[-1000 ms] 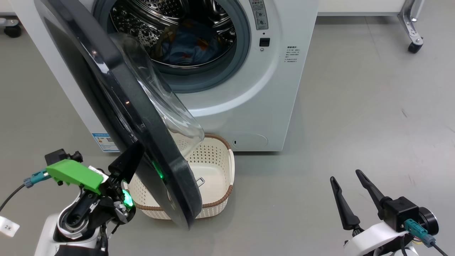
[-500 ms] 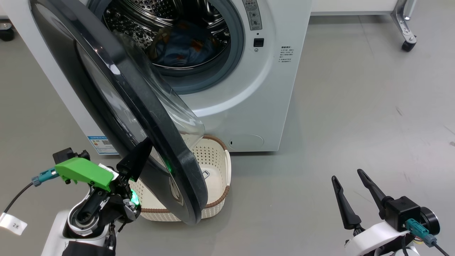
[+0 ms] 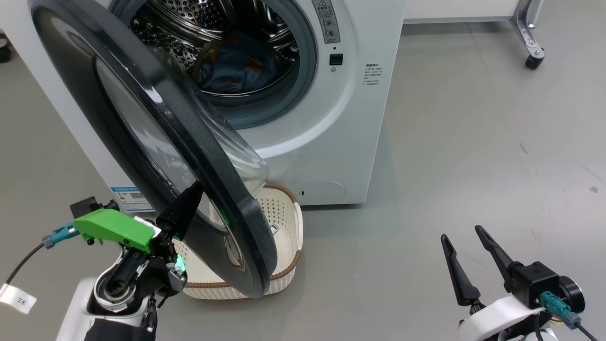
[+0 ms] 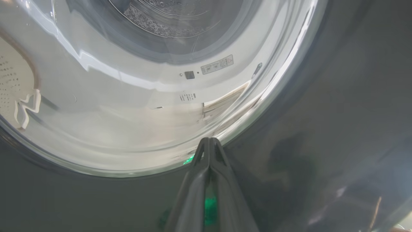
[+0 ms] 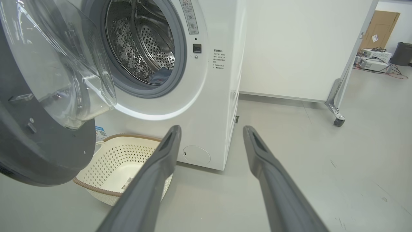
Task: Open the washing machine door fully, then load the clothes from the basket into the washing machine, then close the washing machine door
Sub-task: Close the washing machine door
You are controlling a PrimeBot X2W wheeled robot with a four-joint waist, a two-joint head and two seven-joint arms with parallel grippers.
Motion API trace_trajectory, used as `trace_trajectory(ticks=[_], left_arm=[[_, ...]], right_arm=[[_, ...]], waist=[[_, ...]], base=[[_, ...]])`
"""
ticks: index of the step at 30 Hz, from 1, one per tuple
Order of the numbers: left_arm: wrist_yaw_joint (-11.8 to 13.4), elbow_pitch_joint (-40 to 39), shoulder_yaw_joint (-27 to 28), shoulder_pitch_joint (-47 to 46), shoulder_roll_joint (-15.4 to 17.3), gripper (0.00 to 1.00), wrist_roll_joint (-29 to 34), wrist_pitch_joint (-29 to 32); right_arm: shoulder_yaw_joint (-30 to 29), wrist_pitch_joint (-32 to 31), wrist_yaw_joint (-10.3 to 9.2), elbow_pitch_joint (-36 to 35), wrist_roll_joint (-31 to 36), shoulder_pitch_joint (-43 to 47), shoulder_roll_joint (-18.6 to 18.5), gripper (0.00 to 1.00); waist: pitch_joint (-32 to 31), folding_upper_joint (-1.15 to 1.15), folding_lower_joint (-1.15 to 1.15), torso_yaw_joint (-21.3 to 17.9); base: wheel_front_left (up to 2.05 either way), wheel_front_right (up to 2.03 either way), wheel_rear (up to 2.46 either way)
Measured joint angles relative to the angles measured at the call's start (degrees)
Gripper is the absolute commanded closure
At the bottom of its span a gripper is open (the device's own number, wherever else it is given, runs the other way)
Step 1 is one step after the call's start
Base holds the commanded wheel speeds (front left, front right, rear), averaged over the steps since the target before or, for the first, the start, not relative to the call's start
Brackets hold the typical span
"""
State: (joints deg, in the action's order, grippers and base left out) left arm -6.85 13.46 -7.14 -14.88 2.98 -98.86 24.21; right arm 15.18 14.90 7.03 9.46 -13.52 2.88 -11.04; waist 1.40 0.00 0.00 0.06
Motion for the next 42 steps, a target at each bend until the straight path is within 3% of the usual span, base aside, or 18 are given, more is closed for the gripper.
trace_trajectory(ticks=[7, 14, 16, 17, 18, 19, 29, 42], left_arm=[[0.01, 0.43, -0.64, -0.19, 0.12, 1.0, 0.07, -1.09], [0.0, -0.05, -0.6, 0.07, -0.15, 0.98, 5.06, -4.12], [-0.01, -0.99, -0.53, 0.29, 0.02, 0.71, 8.55, -6.24], [-0.13, -1.27, -0.29, 0.29, 0.3, 0.51, 10.2, -7.66], [-0.19, -1.45, -0.09, 0.32, 0.71, 0.14, 11.79, -8.88], [-0.2, -1.67, 0.08, 0.46, 1.15, 0.0, 12.71, -9.93], [-0.2, -3.35, -0.98, 2.69, 4.85, 0.0, 26.88, -19.7], [-0.24, -3.19, -6.42, 7.96, 10.13, 0.0, 48.49, -33.17]], right_arm=[[0.03, 0.0, 0.0, 0.01, -0.01, 0.02, 0.01, 0.0], [-0.07, 0.0, 0.0, 0.0, -0.07, 0.09, 0.24, 0.0], [-0.21, 0.0, 0.0, -0.01, -0.07, 0.2, 0.31, 0.0], [-0.27, 0.0, 0.0, -0.02, -0.08, 0.26, 0.34, 0.0], [-0.34, 0.0, 0.0, -0.03, -0.08, 0.34, 0.37, 0.0], [-0.42, 0.0, 0.0, -0.04, -0.08, 0.44, 0.41, 0.0], [-2.09, 0.0, 0.0, -0.33, -0.13, 1.25, 0.93, 0.0], [-2.04, 0.0, 0.0, -0.45, -0.13, 1.24, 1.59, 0.0]], waist=[[-0.35, 0.0, 0.0, -0.16], [-0.55, 0.0, 0.0, -0.12], [-0.55, 0.0, 0.0, -0.06], [-0.54, 0.0, 0.0, -0.02], [-0.52, 0.0, 0.0, 0.03], [-0.5, 0.0, 0.0, 0.09], [-0.33, 0.0, 0.0, 1.36], [-0.5, 0.0, 0.0, 2.15]], base=[[0.0, 0.0, 0.0], [0.0, 0.0, 0.0], [0.0, 0.0, 0.0], [0.0, 0.0, 0.0], [0.0, 0.0, 0.0], [0.0, 0.0, 0.0], [0.0, 0.0, 0.0], [0.0, 0.0, 0.0]])
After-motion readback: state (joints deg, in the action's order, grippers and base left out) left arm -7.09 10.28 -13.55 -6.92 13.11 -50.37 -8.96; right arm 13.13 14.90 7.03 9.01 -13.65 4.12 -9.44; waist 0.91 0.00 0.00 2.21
